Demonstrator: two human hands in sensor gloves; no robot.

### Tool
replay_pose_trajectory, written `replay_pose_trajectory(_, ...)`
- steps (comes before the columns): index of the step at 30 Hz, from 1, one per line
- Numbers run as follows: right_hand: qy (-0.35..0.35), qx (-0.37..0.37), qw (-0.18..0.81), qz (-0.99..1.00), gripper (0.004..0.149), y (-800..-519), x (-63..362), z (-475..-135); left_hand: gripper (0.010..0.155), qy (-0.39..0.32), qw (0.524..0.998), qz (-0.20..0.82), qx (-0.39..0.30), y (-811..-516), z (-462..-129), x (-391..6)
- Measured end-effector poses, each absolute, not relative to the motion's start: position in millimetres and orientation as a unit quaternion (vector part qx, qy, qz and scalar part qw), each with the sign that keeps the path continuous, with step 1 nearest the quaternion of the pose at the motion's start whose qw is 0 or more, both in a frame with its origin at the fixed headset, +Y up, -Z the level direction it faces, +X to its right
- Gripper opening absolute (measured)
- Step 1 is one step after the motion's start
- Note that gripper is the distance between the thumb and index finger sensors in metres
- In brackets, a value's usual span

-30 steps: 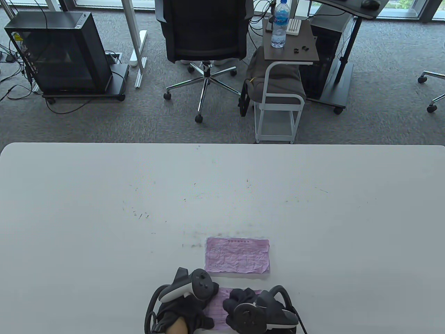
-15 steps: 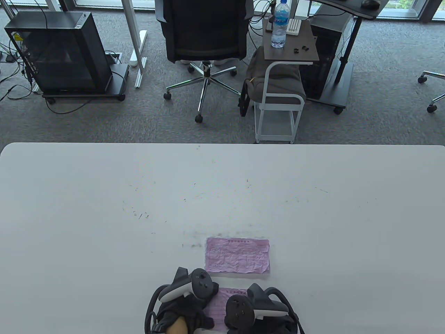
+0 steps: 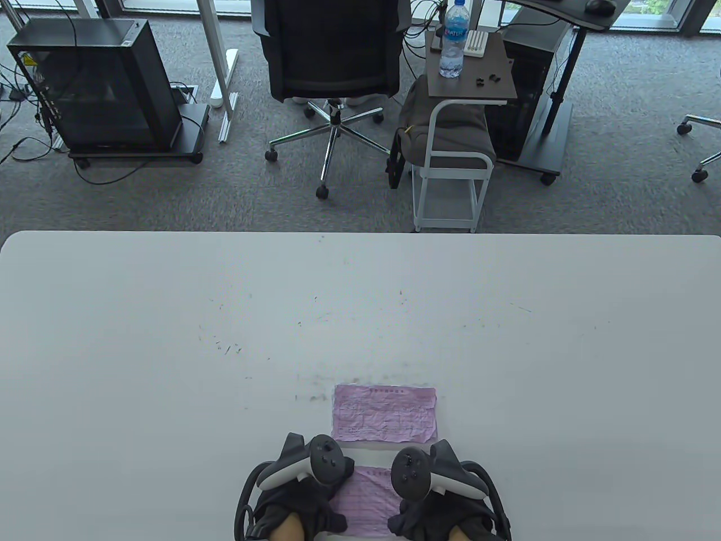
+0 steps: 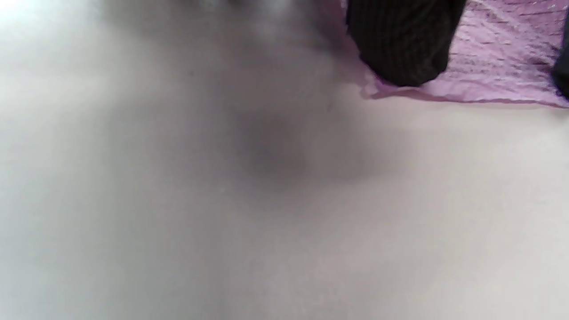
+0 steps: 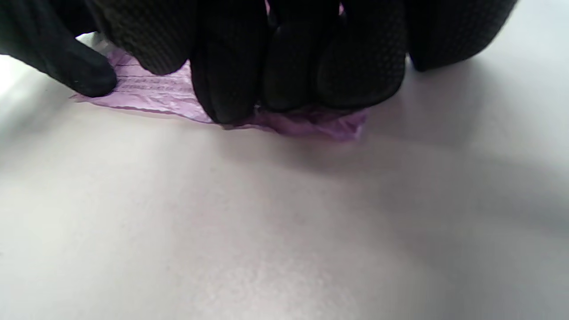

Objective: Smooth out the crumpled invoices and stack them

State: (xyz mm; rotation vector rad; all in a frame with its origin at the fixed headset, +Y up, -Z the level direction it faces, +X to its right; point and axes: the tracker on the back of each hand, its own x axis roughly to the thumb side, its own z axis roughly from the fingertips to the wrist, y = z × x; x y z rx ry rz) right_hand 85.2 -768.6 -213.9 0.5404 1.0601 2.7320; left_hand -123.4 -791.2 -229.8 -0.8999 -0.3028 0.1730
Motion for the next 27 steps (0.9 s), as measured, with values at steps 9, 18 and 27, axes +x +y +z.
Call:
replay_pose_trajectory(9,0.360,0.132,0.061,0.921,0.033,-773,98,-217,0.085,-0.146,0.885,0.085,-0.433,-792,-230,-124)
replay_pose_trajectory(18,0.121,0.149,0.164,0.968,0.037,-737,118,-217,0.085,-0.148,0.885,0.085,-0.432,-792,-230,-124)
replay_pose_trajectory(27,0.137,0.346,0.050,0.927,0.045,-753,52,-196,0.085,-0.149,0.885,0.085,-0.432,-792,-230,-124)
